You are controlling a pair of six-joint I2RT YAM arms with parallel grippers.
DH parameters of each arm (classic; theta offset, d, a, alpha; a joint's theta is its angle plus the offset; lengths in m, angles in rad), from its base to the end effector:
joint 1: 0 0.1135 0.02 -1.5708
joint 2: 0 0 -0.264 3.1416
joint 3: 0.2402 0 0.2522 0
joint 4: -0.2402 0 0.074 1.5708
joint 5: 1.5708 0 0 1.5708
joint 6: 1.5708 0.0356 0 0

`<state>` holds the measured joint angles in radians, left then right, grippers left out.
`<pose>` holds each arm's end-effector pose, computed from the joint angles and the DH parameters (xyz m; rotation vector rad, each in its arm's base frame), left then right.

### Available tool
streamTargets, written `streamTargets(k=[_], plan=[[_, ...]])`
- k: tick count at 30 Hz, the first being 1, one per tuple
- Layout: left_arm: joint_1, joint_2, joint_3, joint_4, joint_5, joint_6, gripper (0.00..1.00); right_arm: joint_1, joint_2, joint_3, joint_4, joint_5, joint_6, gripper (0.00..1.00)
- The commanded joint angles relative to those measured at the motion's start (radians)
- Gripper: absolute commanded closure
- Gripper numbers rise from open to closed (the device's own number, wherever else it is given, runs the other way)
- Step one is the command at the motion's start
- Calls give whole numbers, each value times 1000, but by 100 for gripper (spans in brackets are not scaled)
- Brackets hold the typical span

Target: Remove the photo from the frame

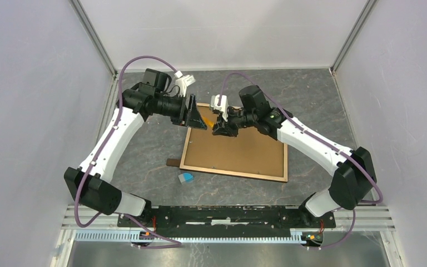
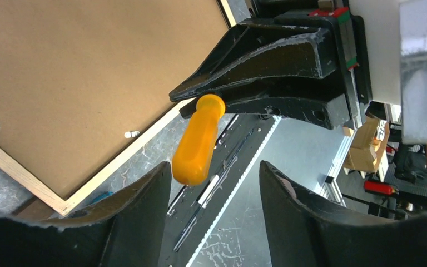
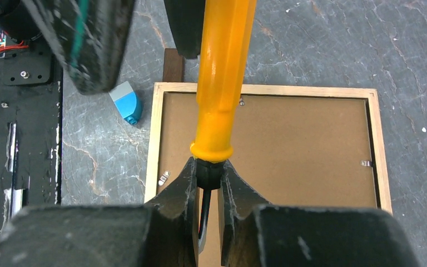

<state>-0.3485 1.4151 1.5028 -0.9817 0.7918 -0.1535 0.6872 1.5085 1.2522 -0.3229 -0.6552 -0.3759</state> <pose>0.2544 -0.1194 0.3783 0.5910 2.3784 -1.1936 0.2501 0.2333 0.3170 -1.4010 1.6190 0.8835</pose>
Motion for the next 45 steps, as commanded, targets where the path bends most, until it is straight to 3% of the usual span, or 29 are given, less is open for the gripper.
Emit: streamTargets(k=[1,9,21,26,30,33,34,35,36,38,40,45], plan=[[2,0,-25,65,71,-22,37,26,-22,1,-7,22,-39,100],[-3,-1,-52,101,113,-34,54,47,-14,7,-10,12,-31,100],[-4,6,-73,120,78,-47,52,55,-20,4,-2,-16,-10,100],[-4,8,-68,120,62,-48,56,57,-20,0,1,-18,-3,100],[-4,5,-72,120,75,-45,62,56,-15,6,4,-22,2,100],[-4,-7,-85,134,91,-38,78,55,-10,12,8,-24,21,100],[-3,-12,-86,135,90,-29,86,50,-8,18,-1,-25,24,88],[-1,-17,-82,123,80,-11,92,41,-8,19,-5,-30,31,66],[1,-19,-71,101,55,25,97,31,-11,11,-5,-33,36,53],[10,-22,-55,57,11,75,98,4,-29,-18,-2,-27,33,36],[20,-29,-48,19,-30,124,98,-27,-57,-55,-3,-12,15,30],[19,-72,-74,-19,-258,287,98,-48,-107,-180,-52,156,-120,28]])
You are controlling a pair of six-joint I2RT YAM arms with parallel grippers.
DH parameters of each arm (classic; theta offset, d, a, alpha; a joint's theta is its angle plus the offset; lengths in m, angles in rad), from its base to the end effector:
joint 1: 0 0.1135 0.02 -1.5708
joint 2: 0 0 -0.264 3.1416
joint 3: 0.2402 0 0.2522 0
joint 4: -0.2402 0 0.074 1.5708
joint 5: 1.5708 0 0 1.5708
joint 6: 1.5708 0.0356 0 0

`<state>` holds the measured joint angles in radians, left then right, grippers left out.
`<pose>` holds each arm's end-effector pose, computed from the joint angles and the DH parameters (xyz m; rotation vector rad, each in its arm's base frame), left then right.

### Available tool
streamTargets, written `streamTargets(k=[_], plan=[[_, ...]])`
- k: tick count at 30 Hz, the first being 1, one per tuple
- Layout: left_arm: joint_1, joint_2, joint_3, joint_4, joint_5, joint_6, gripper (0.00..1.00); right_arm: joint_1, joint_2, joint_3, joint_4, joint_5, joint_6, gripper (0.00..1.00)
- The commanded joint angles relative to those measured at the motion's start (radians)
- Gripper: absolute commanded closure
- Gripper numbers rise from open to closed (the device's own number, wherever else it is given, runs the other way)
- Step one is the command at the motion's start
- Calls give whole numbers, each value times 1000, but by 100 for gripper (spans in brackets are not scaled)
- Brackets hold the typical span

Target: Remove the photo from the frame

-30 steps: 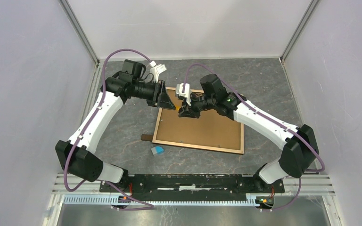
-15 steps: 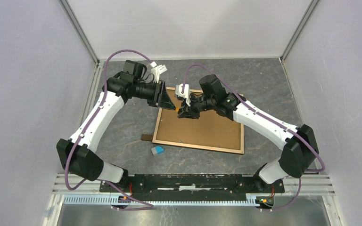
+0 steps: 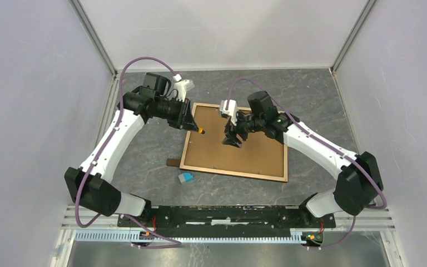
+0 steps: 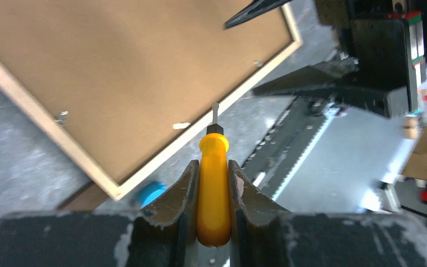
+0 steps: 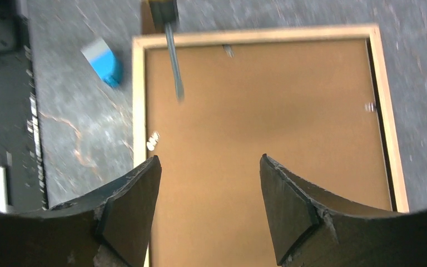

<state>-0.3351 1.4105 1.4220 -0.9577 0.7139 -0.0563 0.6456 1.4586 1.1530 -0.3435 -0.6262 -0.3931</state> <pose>0.2578 -0.1145 0.3551 0.6375 2.4038 -1.0582 0.2463 0.2116 0.2972 -1.3804 1.7114 0.8329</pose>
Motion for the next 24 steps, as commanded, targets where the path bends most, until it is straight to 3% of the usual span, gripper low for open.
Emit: streamTargets(k=[1,10,24], plan=[[6,-75,-3,-44,-221,222,98,-6,-65,-117,-34,158,-123,28],[1,-72,-147,69,-481,353,98,-5,-59,-332,-9,254,-198,28],[-55,19,-178,149,-567,421,98,59,-14,-417,5,255,-237,30]])
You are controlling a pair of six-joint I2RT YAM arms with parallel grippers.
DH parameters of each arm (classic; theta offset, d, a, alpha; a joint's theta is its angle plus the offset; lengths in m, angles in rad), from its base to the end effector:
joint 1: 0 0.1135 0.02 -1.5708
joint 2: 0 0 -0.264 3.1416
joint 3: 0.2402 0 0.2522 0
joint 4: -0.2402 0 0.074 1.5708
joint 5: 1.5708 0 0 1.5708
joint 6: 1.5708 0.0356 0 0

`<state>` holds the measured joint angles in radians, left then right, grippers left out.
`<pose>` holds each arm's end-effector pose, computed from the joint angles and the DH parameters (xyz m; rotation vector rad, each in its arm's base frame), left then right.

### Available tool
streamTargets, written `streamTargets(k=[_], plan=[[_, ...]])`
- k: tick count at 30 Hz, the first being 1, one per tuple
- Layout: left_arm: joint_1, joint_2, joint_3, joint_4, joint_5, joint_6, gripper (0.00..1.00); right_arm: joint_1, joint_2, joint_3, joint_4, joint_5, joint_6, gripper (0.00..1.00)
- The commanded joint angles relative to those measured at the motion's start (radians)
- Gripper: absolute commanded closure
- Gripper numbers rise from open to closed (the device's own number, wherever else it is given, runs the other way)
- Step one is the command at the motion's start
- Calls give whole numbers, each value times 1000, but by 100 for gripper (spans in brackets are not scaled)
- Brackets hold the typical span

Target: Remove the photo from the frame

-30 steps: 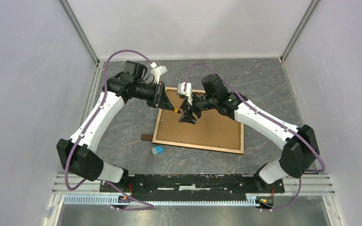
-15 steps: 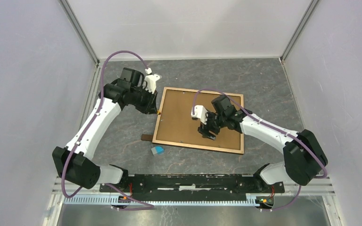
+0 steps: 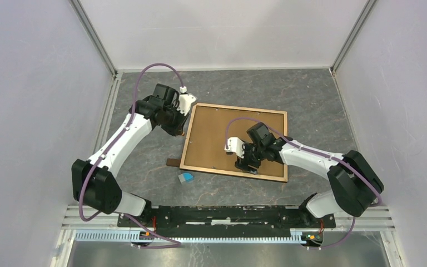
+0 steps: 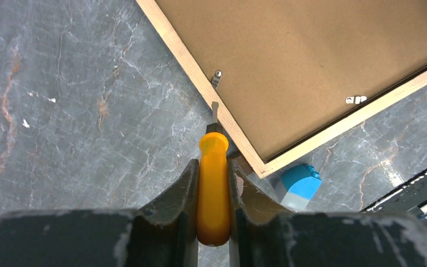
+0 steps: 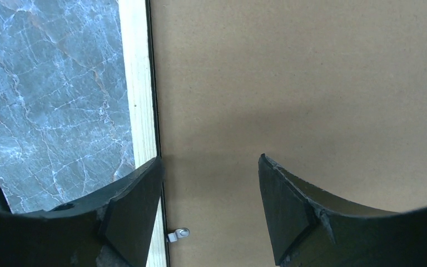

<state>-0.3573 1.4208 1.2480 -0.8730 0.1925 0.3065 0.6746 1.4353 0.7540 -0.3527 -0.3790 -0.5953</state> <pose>0.2663 -0.1067 0.2973 0.9143 2.4449 -0.2697 0.2004 0.1771 0.1754 -1.6361 1.9919 0.5214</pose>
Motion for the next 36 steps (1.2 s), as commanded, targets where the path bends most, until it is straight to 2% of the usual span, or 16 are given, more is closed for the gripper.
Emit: streamTargets(k=[1,11,21,36], plan=[[-46,12,-8,70,-62,61,98,36,7,-20,9,8,-39,30],[-143,55,-35,129,-171,78,98,51,-34,-53,-23,-19,-60,28],[-178,91,-53,150,-234,97,98,57,-33,-91,-15,-10,-65,23],[-200,112,-98,199,-304,138,98,74,-3,-96,-4,12,-54,28]])
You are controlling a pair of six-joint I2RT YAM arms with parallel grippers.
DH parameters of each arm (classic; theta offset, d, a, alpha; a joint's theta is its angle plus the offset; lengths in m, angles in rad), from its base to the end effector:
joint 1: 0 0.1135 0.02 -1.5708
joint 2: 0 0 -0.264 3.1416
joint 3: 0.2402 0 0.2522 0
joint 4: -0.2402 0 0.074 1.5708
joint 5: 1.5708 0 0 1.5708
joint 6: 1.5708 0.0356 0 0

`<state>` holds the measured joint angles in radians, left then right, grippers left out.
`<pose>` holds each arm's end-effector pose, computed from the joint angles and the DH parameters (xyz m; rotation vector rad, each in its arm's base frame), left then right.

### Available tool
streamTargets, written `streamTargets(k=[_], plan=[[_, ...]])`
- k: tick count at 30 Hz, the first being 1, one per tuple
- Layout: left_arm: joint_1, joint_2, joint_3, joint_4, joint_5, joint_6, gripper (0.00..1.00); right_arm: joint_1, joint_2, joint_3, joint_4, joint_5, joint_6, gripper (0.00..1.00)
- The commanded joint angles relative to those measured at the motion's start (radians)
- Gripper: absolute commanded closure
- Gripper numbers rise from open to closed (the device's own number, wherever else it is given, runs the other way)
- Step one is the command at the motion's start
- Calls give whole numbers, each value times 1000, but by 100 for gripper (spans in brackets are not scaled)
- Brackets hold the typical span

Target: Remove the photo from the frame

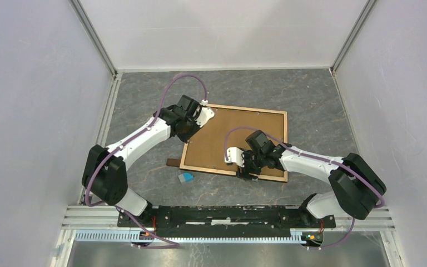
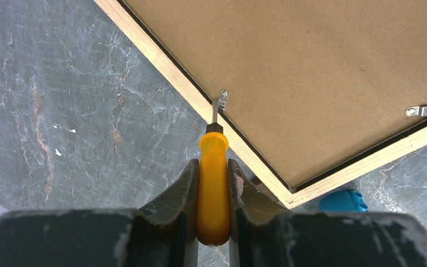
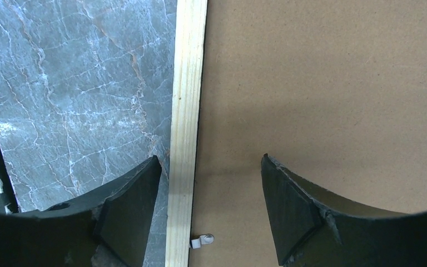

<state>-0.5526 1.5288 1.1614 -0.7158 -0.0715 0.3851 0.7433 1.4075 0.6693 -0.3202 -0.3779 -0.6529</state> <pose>0.2655 -0.1608 0.2485 1.1763 2.3744 0.0393 0.1760 0.1796 0.1602 -1.7708 1.9079 0.5274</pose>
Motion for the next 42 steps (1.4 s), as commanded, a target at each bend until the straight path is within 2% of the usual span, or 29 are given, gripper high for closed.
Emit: streamTargets(k=[1,14,25,34,42], plan=[[-4,1,-11,46,-43,62,98,6,27,-11,-35,11,5,28],[-22,12,-29,45,-95,120,98,8,36,-11,-36,17,6,29],[-62,-26,-57,-64,-91,140,98,8,43,-6,-30,24,15,31],[-66,-42,-60,-73,-17,90,98,8,49,-2,-30,24,18,32],[-64,-34,-89,19,22,25,98,8,56,3,-33,18,21,32]])
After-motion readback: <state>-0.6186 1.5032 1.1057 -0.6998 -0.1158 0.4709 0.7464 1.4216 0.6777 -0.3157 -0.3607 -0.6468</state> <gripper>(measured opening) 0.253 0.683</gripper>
